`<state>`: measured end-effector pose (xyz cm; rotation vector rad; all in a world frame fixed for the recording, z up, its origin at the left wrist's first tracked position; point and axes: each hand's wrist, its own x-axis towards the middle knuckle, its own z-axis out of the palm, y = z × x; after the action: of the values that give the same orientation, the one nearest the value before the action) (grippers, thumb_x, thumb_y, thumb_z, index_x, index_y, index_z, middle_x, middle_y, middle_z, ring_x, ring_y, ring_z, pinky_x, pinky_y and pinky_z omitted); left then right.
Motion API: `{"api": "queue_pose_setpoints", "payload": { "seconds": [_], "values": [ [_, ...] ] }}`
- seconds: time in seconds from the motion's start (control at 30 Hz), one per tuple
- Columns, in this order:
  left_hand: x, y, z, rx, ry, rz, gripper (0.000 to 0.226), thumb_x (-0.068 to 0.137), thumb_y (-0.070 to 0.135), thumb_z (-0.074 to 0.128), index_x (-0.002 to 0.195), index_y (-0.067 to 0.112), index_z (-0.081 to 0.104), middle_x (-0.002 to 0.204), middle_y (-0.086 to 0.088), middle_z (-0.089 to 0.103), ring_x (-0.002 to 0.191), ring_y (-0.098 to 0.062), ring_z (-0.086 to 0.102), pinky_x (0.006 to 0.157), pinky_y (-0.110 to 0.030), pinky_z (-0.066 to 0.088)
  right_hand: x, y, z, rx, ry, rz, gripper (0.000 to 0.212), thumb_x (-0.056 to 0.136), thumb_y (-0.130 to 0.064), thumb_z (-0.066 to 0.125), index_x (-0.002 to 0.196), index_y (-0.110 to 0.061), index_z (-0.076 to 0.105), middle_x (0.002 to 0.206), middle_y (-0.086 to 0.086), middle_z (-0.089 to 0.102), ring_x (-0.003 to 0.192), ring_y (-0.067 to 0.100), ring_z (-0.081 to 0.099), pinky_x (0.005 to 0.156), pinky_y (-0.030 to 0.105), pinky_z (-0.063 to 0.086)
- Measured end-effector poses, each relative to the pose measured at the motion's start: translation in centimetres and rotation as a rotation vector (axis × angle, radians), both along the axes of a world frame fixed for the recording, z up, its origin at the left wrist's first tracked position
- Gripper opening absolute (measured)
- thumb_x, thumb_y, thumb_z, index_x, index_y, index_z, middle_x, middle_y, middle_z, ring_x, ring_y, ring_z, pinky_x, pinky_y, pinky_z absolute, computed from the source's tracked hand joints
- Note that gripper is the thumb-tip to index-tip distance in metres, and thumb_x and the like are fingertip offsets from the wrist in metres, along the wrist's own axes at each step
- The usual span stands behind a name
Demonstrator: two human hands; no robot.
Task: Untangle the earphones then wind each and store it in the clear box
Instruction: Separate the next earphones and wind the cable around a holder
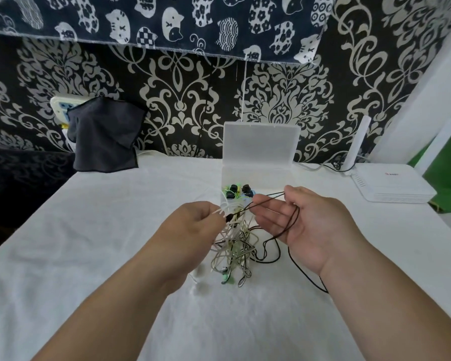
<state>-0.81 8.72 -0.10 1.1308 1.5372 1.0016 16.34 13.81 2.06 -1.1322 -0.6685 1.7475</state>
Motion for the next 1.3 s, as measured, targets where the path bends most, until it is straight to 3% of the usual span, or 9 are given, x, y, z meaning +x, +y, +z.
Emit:
{"api": "queue_pose_setpoints", "payload": {
  "seconds": [0.2, 0.33, 0.43, 0.6, 0.77, 0.87, 0.93, 1.1, 1.3],
  "values": [
    [0.5, 0.0, 0.0, 0.109, -0.08, 0.18, 0.018, 0.097, 0.013, 0.054, 0.081, 0.009, 0.058, 0.071, -0.005, 0.055, 0.069, -0.019, 0.049, 0.067, -0.035, 0.045, -0.1, -0.4, 0.6, 0.083, -0.008, 0.086, 0.024, 0.105, -0.016, 0.045, 0.081, -0.014, 0.044, 0.084, 0.023, 0.074, 0.074, 0.035, 0.074, 0.062, 0.035, 0.06],
    [0.2, 0.2, -0.2, 0.198, 0.223, 0.32, 0.012, 0.09, 0.006, 0.052, 0.081, 0.011, 0.057, 0.071, -0.01, 0.066, 0.061, -0.028, 0.059, 0.056, -0.033, 0.045, -0.7, -1.2, 1.2, 0.188, -0.063, 0.214, 0.027, 0.104, -0.017, 0.045, 0.078, -0.012, 0.049, 0.083, 0.022, 0.073, 0.077, 0.037, 0.074, 0.065, 0.037, 0.057],
    [0.1, 0.2, -0.3, 0.19, 0.311, 0.328, 0.008, 0.085, 0.004, 0.057, 0.079, 0.009, 0.06, 0.065, -0.008, 0.07, 0.056, -0.021, 0.063, 0.05, -0.026, 0.044, -0.9, -1.1, 1.2, 0.189, -0.006, 0.149, 0.027, 0.105, -0.016, 0.044, 0.079, -0.009, 0.05, 0.085, 0.024, 0.072, 0.079, 0.039, 0.074, 0.066, 0.038, 0.06],
    [-0.4, 0.5, -0.5, 0.075, 0.014, 0.38, 0.014, 0.085, 0.0, 0.064, 0.073, 0.005, 0.062, 0.06, -0.008, 0.069, 0.056, -0.024, 0.062, 0.058, -0.03, 0.05, -0.5, -0.8, 1.1, 0.157, 0.141, 0.144, 0.03, 0.102, -0.012, 0.042, 0.072, -0.013, 0.041, 0.076, 0.022, 0.07, 0.08, 0.037, 0.073, 0.076, 0.04, 0.06],
    [-0.7, 0.7, -0.3, -0.08, -0.386, 0.411, 0.024, 0.09, -0.007, 0.052, 0.072, 0.006, 0.061, 0.065, -0.011, 0.062, 0.055, -0.021, 0.054, 0.059, -0.031, 0.047, -0.3, -0.5, 1.1, 0.082, 0.181, 0.201, 0.021, 0.078, -0.017, 0.052, 0.066, -0.016, 0.035, 0.057, 0.005, 0.038, 0.055, 0.024, 0.051, 0.065, 0.036, 0.048],
    [-0.7, 0.6, -0.2, -0.114, -0.375, 0.319, 0.02, 0.09, -0.006, 0.051, 0.092, 0.0, 0.069, 0.074, -0.013, 0.059, 0.061, -0.022, 0.055, 0.063, -0.034, 0.048, -0.2, -0.4, 1.0, 0.093, 0.155, 0.225, 0.02, 0.074, -0.015, 0.048, 0.062, -0.017, 0.033, 0.058, 0.002, 0.025, 0.048, 0.019, 0.036, 0.064, 0.036, 0.039],
    [-0.7, 0.4, -0.3, -0.117, -0.262, 0.21, 0.021, 0.092, 0.003, 0.054, 0.087, 0.005, 0.074, 0.079, -0.016, 0.061, 0.068, -0.023, 0.055, 0.07, -0.036, 0.047, -0.1, -0.5, 1.1, 0.108, 0.196, 0.254, 0.021, 0.075, -0.013, 0.046, 0.06, -0.017, 0.032, 0.058, 0.002, 0.022, 0.047, 0.018, 0.03, 0.067, 0.036, 0.042],
    [-0.5, -0.1, -0.4, -0.102, -0.098, -0.136, 0.04, 0.097, 0.027, 0.062, 0.093, -0.013, 0.061, 0.076, -0.012, 0.057, 0.071, -0.019, 0.05, 0.076, -0.037, 0.042, 0.1, -0.6, 1.3, 0.142, 0.271, 0.28, 0.021, 0.072, -0.014, 0.045, 0.06, -0.018, 0.029, 0.058, 0.002, 0.018, 0.046, 0.017, 0.027, 0.068, 0.037, 0.047],
    [-0.4, -0.2, 0.0, 0.027, -0.053, -0.116, 0.019, 0.093, 0.021, 0.067, 0.078, 0.012, 0.074, 0.068, -0.002, 0.058, 0.064, -0.013, 0.048, 0.064, -0.026, 0.042, 0.4, -0.3, 1.4, 0.163, 0.221, 0.207, 0.032, 0.072, -0.012, 0.058, 0.057, -0.019, 0.031, 0.057, 0.0, 0.02, 0.045, 0.015, 0.028, 0.065, 0.035, 0.049]
  ]
}}
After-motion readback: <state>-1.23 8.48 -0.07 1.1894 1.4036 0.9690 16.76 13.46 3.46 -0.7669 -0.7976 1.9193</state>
